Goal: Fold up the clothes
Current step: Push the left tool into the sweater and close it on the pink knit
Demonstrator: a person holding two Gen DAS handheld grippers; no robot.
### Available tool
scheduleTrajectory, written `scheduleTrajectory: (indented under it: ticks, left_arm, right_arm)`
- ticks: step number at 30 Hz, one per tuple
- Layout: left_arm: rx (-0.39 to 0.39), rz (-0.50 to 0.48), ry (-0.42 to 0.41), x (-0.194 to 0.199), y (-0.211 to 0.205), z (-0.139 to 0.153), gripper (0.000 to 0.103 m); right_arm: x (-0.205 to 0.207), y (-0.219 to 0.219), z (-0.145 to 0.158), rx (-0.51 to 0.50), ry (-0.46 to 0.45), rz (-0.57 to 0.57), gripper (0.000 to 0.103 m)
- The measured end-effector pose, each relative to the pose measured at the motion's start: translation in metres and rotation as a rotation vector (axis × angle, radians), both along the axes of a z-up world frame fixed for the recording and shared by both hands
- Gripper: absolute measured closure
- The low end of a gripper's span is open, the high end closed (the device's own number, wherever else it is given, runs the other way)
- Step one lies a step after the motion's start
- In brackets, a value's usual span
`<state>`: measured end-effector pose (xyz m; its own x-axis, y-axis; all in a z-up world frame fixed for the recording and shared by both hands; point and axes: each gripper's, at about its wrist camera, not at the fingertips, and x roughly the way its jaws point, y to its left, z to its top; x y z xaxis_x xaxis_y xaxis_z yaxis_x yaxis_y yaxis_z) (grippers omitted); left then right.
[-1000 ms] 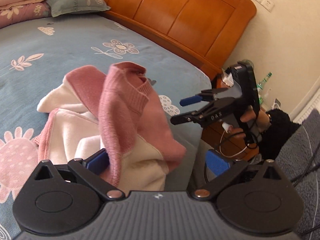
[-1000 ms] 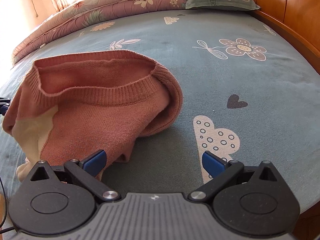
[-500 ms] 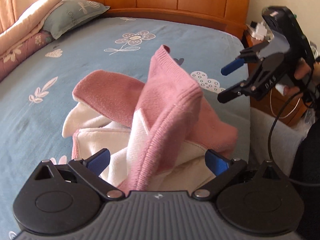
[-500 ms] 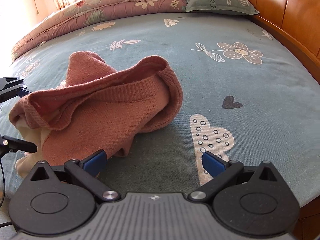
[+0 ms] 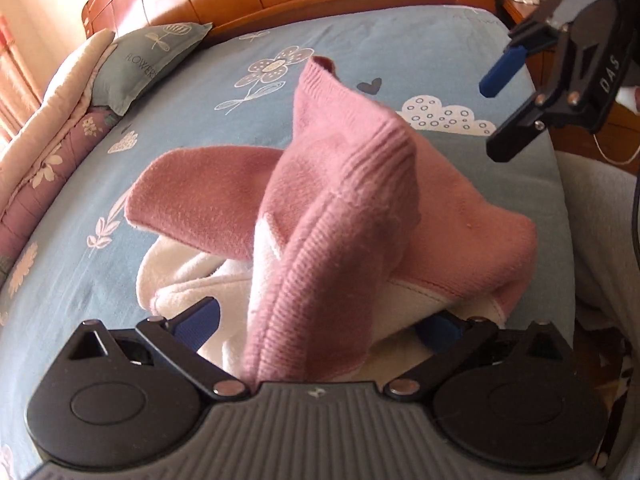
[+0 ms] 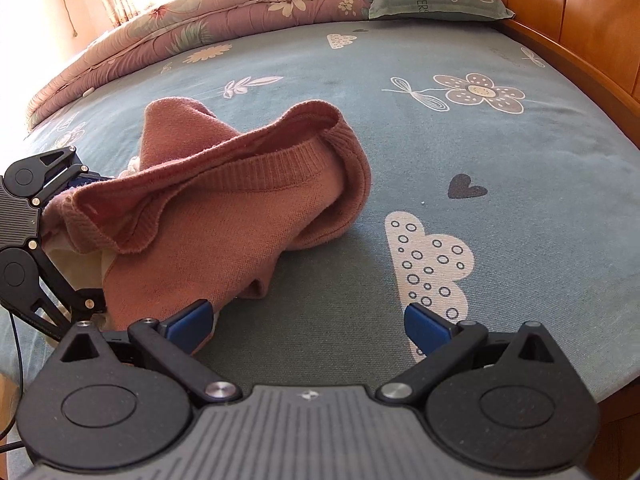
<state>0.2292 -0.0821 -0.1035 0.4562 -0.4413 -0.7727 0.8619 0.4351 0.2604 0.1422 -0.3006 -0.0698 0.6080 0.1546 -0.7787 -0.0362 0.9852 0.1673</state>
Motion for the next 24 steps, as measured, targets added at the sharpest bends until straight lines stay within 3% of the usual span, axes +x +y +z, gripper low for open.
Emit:
scheduleTrajectory:
  ticks: [4,7,11,14,16,18,21,24]
  left_arm:
    - [-0.106,0.105,0.129,0.019,0.013,-0.010,0.000]
    - [-0.150,0.141,0.142,0.018,0.017,-0.016,0.000]
    - [-0.163,0.191,0.170,0.022,0.018,-0.014,0.000]
    - [-0.104,0.220,0.148,0.016,0.015,-0.003,0.000]
    - [-0.058,0.218,0.085,0.006,0.013,0.008,0.001]
    - [-0.008,0.188,-0.029,-0.007,0.013,0.020,0.000]
    - [0.118,0.116,-0.274,-0.031,0.009,0.030,0.000]
    - [0.270,0.071,-0.479,-0.038,-0.002,0.019,0.000]
  right_arm:
    - [-0.003,-0.002,-0.002,0.011,0.005,-0.011,0.000]
    - [-0.007,-0.001,-0.003,0.008,0.006,-0.007,0.000]
    - [-0.010,-0.002,-0.004,0.013,0.009,-0.011,0.000]
    - [-0.013,-0.005,-0.004,0.022,0.005,-0.016,0.000]
    - [-0.014,-0.007,-0.003,0.027,0.000,-0.017,0.000]
    - [-0.016,-0.010,-0.003,0.035,-0.006,-0.020,0.000]
    - [-0.017,-0.013,-0.003,0.053,-0.011,-0.028,0.000]
    - [-0.018,-0.014,-0.002,0.066,-0.016,-0.034,0.000]
